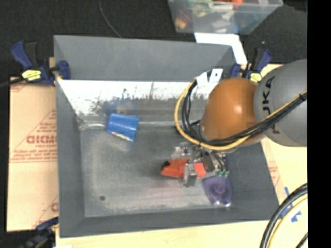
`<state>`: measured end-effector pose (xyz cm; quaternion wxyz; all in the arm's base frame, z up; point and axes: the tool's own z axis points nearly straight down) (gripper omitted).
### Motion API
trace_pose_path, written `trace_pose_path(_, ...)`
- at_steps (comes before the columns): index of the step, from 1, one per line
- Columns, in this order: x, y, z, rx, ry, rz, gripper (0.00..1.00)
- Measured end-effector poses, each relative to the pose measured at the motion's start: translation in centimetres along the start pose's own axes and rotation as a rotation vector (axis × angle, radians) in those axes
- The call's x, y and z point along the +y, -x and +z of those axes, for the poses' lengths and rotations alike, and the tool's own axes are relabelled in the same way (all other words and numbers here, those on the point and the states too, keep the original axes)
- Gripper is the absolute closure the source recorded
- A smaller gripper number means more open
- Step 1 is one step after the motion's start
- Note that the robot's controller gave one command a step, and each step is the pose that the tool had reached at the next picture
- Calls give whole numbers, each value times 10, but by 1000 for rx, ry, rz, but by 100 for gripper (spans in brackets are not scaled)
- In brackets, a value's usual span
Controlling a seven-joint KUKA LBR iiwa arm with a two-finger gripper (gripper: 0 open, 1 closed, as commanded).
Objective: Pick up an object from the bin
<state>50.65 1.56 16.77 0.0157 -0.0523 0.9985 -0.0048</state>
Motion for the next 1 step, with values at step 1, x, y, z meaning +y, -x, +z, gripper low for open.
trace_pose_path(1, -11, -1, -22, -2, -1, -28, 100)
